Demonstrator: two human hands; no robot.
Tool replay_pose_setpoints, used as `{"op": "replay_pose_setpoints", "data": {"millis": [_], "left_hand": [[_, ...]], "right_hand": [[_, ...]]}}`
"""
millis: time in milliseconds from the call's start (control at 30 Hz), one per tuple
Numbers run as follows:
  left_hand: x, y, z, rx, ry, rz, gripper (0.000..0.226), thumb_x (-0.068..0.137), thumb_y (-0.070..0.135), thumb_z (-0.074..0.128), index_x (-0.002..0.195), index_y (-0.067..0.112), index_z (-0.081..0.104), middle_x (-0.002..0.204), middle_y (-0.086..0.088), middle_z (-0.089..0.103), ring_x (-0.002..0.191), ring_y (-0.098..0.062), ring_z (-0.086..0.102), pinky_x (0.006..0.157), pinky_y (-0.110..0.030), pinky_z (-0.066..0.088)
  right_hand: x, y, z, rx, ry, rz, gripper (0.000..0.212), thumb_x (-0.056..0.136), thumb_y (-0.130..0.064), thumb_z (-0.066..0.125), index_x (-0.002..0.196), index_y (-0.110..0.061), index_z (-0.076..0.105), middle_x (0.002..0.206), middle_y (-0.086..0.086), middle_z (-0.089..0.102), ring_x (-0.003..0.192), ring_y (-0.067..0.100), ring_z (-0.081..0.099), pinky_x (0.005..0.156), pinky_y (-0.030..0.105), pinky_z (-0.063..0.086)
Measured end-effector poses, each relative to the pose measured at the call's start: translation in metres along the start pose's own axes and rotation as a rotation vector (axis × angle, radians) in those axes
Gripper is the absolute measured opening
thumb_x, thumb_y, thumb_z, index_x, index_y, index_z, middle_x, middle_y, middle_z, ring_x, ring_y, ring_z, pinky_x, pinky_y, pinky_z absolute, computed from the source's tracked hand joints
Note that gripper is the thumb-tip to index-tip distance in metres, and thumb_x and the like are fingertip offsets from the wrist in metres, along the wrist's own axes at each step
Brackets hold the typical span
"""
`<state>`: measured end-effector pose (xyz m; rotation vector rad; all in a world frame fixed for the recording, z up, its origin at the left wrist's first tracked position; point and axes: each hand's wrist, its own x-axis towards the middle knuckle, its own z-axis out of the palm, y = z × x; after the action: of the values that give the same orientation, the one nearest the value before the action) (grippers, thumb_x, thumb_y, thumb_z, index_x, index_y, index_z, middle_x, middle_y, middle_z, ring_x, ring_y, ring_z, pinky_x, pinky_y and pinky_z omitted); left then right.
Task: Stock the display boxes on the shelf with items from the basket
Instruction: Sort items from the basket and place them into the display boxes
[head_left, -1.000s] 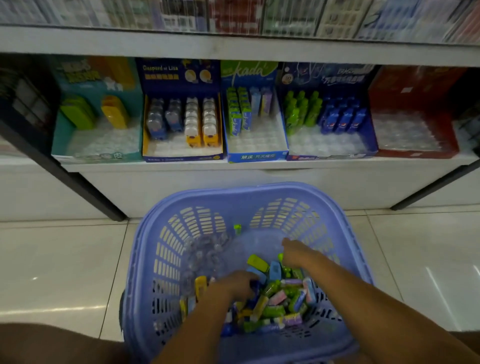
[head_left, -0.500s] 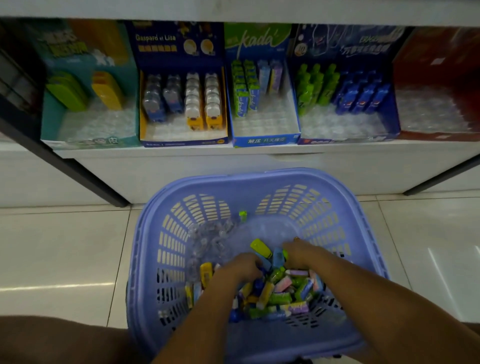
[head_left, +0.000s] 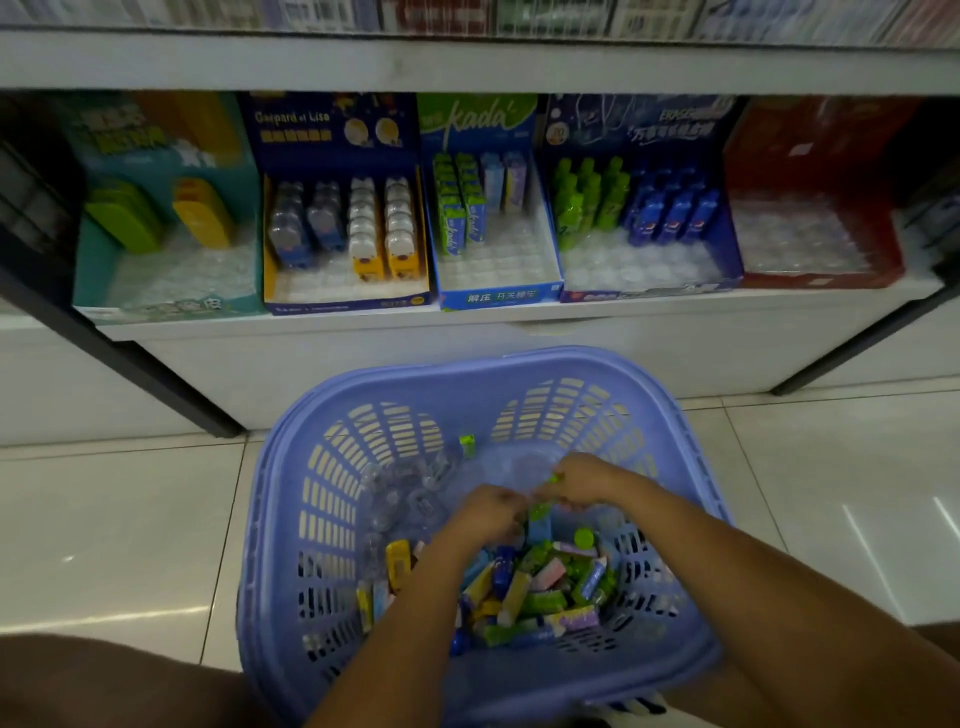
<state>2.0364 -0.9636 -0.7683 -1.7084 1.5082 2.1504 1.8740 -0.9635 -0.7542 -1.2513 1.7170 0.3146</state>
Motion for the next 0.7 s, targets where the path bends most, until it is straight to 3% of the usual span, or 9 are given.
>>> {"op": "replay_pose_setpoints", "data": {"millis": [67, 133, 167, 233, 333, 433, 533, 600, 700], "left_hand": [[-0.003, 0.001, 0.002, -0.360, 0.005, -0.077, 0.027, 0.098, 0.027, 0.051, 0.084, 0.005, 0.060, 0.076, -0.014, 0.063, 0.064, -0.022, 0.062, 0.063, -0.033, 0.056], [-0.004, 0.003, 0.000, -0.474, 0.047, -0.100, 0.025, 0.097, 0.020, 0.053, 0.097, -0.003, 0.062, 0.094, -0.023, 0.066, 0.078, -0.029, 0.064, 0.080, -0.038, 0.056], [-0.005, 0.003, -0.002, -0.465, 0.071, -0.096, 0.020, 0.096, 0.014, 0.055, 0.099, -0.005, 0.062, 0.098, -0.023, 0.065, 0.084, -0.031, 0.062, 0.089, -0.040, 0.053], [-0.005, 0.002, -0.006, -0.392, 0.108, -0.096, 0.010, 0.094, 0.003, 0.056, 0.084, 0.002, 0.059, 0.086, -0.019, 0.058, 0.078, -0.029, 0.057, 0.096, -0.043, 0.049], [-0.005, -0.006, -0.013, -0.316, 0.147, -0.079, 0.022, 0.092, -0.001, 0.057, 0.074, 0.008, 0.049, 0.073, -0.016, 0.045, 0.065, -0.026, 0.045, 0.081, -0.040, 0.049], [-0.007, -0.015, -0.022, -0.261, 0.169, -0.004, 0.036, 0.088, 0.001, 0.064, 0.060, 0.012, 0.044, 0.057, -0.013, 0.040, 0.052, -0.024, 0.039, 0.061, -0.034, 0.041], [-0.008, -0.017, -0.029, -0.257, 0.180, 0.016, 0.043, 0.086, 0.008, 0.069, 0.055, 0.014, 0.040, 0.047, -0.006, 0.037, 0.045, -0.019, 0.038, 0.051, -0.029, 0.039], [-0.009, -0.016, -0.033, -0.307, 0.203, 0.005, 0.044, 0.086, 0.014, 0.069, 0.055, 0.015, 0.039, 0.044, -0.003, 0.036, 0.046, -0.019, 0.037, 0.052, -0.030, 0.038], [-0.008, -0.013, -0.037, -0.516, 0.207, -0.042, 0.030, 0.092, 0.014, 0.061, 0.065, 0.011, 0.049, 0.060, -0.010, 0.045, 0.058, -0.022, 0.046, 0.059, -0.032, 0.042]], "right_hand": [[-0.008, -0.010, -0.001, 0.378, -0.066, -0.099, 0.037, 0.097, -0.034, 0.050, 0.086, -0.002, 0.065, 0.073, 0.012, 0.060, 0.063, 0.019, 0.058, 0.071, 0.029, 0.052], [-0.013, -0.014, 0.000, 0.636, -0.182, -0.096, 0.030, 0.098, -0.023, 0.049, 0.104, 0.003, 0.063, 0.098, 0.018, 0.062, 0.078, 0.021, 0.064, 0.072, 0.028, 0.056], [-0.011, -0.014, 0.002, 0.631, -0.174, -0.088, 0.027, 0.099, -0.020, 0.049, 0.107, 0.002, 0.062, 0.104, 0.016, 0.061, 0.083, 0.022, 0.064, 0.074, 0.029, 0.056], [-0.004, -0.013, 0.008, 0.387, -0.067, -0.092, 0.025, 0.099, -0.013, 0.047, 0.112, 0.001, 0.063, 0.109, 0.015, 0.062, 0.090, 0.022, 0.061, 0.081, 0.031, 0.052], [0.006, -0.003, 0.021, 0.039, 0.074, -0.063, 0.033, 0.096, -0.007, 0.045, 0.127, -0.001, 0.054, 0.129, 0.016, 0.054, 0.099, 0.016, 0.046, 0.084, 0.023, 0.034], [0.015, 0.019, 0.043, -0.094, 0.088, -0.016, 0.037, 0.093, -0.016, 0.051, 0.129, -0.006, 0.051, 0.132, 0.017, 0.050, 0.117, 0.027, 0.051, 0.084, 0.028, 0.033], [0.022, 0.028, 0.051, -0.112, 0.166, 0.019, 0.039, 0.092, -0.017, 0.053, 0.129, -0.008, 0.047, 0.132, 0.017, 0.046, 0.118, 0.032, 0.049, 0.090, 0.033, 0.039], [0.029, 0.028, 0.050, -0.060, 0.268, 0.006, 0.038, 0.094, -0.010, 0.045, 0.132, -0.006, 0.041, 0.135, 0.017, 0.043, 0.118, 0.032, 0.048, 0.093, 0.037, 0.041], [0.038, 0.021, 0.046, -0.139, 0.365, -0.037, 0.042, 0.097, -0.002, 0.032, 0.139, -0.005, 0.030, 0.144, 0.015, 0.032, 0.119, 0.033, 0.048, 0.091, 0.040, 0.042]]}}
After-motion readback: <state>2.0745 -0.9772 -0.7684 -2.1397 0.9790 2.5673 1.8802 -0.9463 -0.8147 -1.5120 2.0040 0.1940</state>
